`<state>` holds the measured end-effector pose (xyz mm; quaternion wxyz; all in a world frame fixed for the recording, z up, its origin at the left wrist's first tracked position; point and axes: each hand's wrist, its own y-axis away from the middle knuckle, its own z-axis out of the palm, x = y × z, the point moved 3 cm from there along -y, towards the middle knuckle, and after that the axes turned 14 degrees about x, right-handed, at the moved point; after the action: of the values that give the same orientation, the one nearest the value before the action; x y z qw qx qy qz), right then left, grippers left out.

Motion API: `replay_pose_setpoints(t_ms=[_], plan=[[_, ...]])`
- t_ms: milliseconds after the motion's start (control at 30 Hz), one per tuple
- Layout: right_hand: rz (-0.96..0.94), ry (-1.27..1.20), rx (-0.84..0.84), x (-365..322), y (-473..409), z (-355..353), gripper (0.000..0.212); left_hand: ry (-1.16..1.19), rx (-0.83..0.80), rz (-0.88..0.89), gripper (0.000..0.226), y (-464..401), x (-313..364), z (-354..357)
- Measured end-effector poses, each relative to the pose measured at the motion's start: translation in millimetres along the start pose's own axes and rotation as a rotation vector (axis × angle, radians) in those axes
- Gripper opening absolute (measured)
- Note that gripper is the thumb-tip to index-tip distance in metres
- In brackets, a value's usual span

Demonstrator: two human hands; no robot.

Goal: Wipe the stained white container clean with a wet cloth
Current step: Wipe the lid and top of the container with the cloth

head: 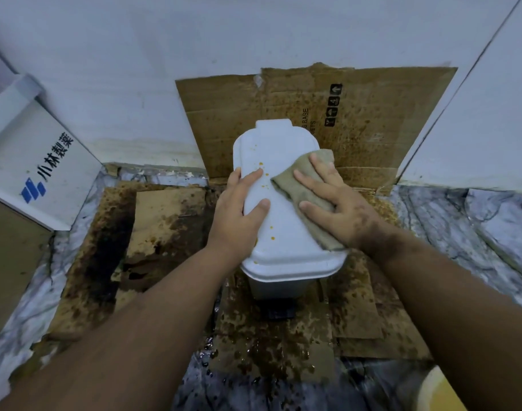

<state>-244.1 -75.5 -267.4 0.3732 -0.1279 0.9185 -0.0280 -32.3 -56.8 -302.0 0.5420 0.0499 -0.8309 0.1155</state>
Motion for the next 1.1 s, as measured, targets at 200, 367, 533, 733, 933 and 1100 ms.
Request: replay_pose_setpoints(t_ms=[200,367,533,733,933,1100], plan=[[0.118,0.337,0.023,-18.1,-110.1,19.0,0.059,-0.017,0.002,-0.003,0.057,0.2,-3.0,-0.3],[0.184,0.608,0.039,-31.1,-158.2,33.2,0.059,-0.033,0.002,-0.008,0.057,1.5,-0.8,-1.1],[0.285,0.756,0.078,-58.0,-172.9,51.3,0.061,-0.042,0.001,0.003,0.057,4.7,3.3,-2.2],[0.192,0.753,0.072,-77.3,-165.7,75.6,0.058,-0.087,-0.01,0.019,0.055,5.0,4.3,-3.2],[0.075,0.384,0.197,-72.7,-138.7,35.9,0.053,-0.141,-0.033,0.003,0.056,5.2,10.6,-4.4],[0.129,0.447,0.354,-54.7,-59.8,7.7,0.052,-0.218,-0.065,0.016,0.052,-0.3,14.4,-11.3]])
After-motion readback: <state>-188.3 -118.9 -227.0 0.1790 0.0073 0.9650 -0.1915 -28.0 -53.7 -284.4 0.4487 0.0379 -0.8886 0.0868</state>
